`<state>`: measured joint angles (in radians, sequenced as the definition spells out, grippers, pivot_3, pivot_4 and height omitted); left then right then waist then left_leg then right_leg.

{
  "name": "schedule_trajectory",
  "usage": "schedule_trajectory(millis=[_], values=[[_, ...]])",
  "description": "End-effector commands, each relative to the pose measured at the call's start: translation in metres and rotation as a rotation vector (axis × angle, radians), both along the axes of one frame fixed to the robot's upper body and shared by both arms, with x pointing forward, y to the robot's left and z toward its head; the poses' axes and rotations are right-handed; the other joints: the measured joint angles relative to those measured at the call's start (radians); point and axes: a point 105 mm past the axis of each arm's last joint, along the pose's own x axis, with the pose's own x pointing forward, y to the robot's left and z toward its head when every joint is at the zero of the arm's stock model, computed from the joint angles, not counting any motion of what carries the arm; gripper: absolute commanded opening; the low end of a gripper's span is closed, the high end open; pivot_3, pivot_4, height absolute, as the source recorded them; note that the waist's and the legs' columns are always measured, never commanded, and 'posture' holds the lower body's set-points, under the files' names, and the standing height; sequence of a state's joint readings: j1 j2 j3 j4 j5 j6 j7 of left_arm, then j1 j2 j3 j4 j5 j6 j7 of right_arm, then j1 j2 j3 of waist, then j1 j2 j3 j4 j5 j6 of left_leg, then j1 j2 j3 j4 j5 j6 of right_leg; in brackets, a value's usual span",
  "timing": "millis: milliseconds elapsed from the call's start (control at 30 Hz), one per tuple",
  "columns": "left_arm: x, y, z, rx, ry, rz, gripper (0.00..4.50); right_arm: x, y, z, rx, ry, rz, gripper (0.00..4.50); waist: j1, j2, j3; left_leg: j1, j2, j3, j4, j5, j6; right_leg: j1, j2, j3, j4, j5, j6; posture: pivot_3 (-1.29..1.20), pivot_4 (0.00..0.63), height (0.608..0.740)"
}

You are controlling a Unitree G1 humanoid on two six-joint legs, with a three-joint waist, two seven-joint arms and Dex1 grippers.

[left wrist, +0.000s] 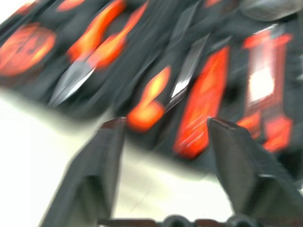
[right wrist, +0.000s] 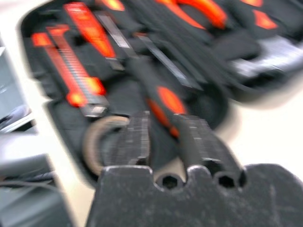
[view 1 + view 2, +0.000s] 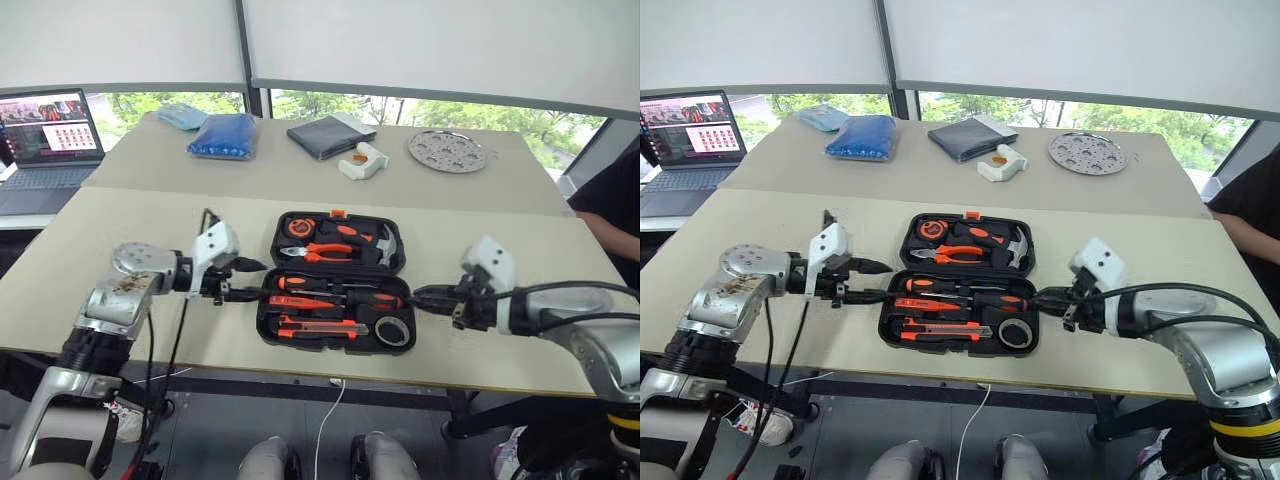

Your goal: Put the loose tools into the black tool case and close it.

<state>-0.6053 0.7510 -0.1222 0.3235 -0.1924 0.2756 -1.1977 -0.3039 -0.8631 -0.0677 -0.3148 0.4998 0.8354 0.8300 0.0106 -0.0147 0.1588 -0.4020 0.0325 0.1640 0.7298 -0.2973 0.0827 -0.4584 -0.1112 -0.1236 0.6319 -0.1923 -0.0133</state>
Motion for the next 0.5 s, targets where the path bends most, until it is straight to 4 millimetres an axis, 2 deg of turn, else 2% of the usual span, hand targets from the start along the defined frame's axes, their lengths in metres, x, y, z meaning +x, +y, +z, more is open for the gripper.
schedule_trajectory(millis=[33,133,333,500], values=[[0.009,0.008,-0.005,0.049,-0.053,0.038,1.16,0.019,-0.01,0.007,-0.064,-0.17,-0.023,0.0,0.0,0.0,0.0,0.0,0.0,0.0,0.0,0.0,0.0,0.0,0.0,0.0,0.0,0.0,0.0,0.0,0.15,0.718],[0.011,-0.002,-0.009,0.038,-0.051,0.014,0.04,0.022,0.0,-0.007,-0.093,-0.186,0.045,0.0,0.001,0.0,0.0,-0.001,0.0,0.001,0.0,0.0,0.0,0.0,0.0,0.0,0.0,0.0,0.0,0.0,0.15,0.718],[-0.002,-0.039,-0.01,-0.04,0.0,-0.137,0.02,0.019,0.026,-0.017,-0.065,-0.189,0.191,0.0,-0.005,0.0,0.0,-0.001,0.0,0.002,0.0,0.0,0.0,-0.001,0.001,0.0,0.0,0.0,0.0,0.0,0.15,0.718],[-0.019,-0.054,-0.013,-0.028,0.038,-0.253,0.02,-0.005,0.037,-0.014,-0.004,-0.139,0.315,0.0,0.002,0.0,0.0,-0.002,0.0,0.002,0.0,0.0,0.0,0.0,0.0,0.0,0.0,0.0,0.0,0.0,0.15,0.718]])
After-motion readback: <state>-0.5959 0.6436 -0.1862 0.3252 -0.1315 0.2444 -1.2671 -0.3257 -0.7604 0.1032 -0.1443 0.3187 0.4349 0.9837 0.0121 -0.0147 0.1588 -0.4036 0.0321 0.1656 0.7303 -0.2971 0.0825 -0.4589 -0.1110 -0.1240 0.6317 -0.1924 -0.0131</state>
